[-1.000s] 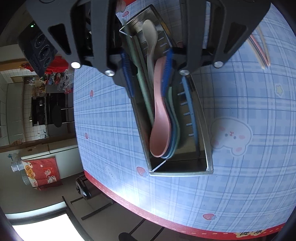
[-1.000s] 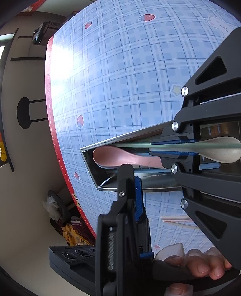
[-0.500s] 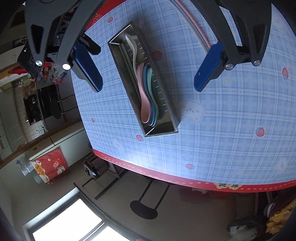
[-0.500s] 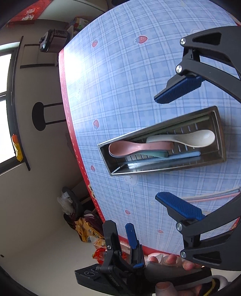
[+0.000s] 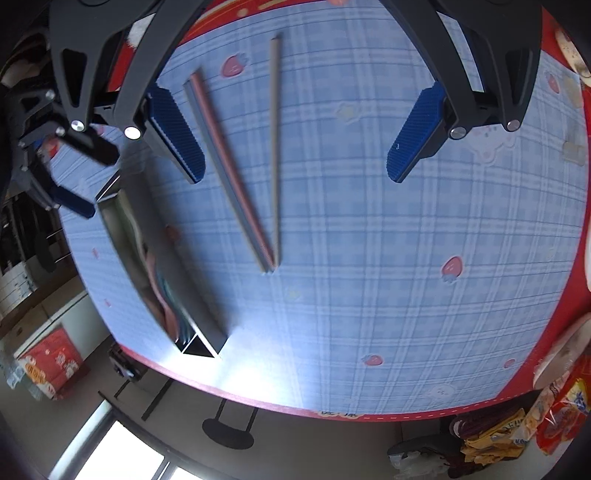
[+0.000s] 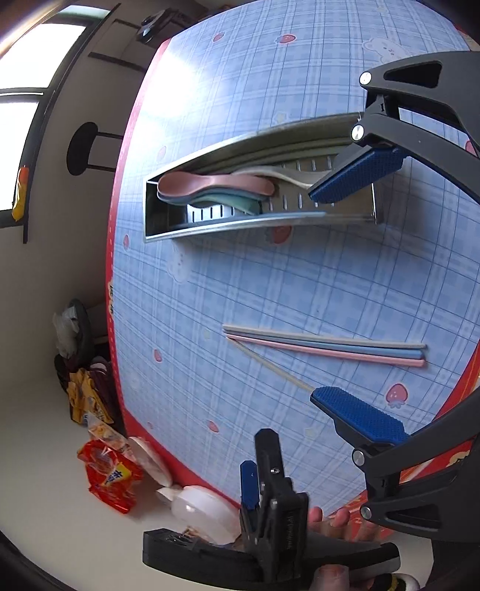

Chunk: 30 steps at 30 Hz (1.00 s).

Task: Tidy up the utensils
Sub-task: 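Withdraw both tools from the tray toward the remaining chopsticks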

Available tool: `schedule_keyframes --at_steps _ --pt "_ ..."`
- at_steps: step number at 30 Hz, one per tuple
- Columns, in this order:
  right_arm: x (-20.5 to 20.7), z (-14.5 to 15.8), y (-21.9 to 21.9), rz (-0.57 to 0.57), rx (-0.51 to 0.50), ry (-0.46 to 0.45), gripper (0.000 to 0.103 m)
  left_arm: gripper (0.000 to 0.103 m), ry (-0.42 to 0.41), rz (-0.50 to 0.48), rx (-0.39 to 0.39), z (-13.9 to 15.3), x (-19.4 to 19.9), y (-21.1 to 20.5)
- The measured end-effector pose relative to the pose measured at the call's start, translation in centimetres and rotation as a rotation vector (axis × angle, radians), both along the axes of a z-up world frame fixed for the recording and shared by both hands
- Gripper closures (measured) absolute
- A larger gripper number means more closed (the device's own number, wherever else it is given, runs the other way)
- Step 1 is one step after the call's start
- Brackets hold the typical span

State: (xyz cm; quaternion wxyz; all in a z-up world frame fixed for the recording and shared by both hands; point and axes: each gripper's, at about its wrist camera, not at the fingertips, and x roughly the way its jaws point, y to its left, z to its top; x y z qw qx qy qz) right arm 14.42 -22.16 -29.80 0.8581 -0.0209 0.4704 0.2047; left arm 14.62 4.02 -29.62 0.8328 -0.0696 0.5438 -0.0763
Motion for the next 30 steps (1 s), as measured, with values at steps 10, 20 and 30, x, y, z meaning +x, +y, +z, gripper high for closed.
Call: schedule_keyframes --at_steps 10,20,30 --pt "1.0 -3.7 4.6 0.090 -0.252 0.032 0.008 0.006 -0.007 -0.015 0.043 -4.5 -1.8 1.1" --pt "1.4 -5.2 5.2 0.195 -0.209 0.142 0.086 0.006 -0.026 0.007 0.022 -5.4 -0.5 2.6" --pt "1.5 -6.3 6.5 0.227 -0.150 0.192 0.089 0.006 -0.022 0.002 0.002 -5.4 0.8 2.7"
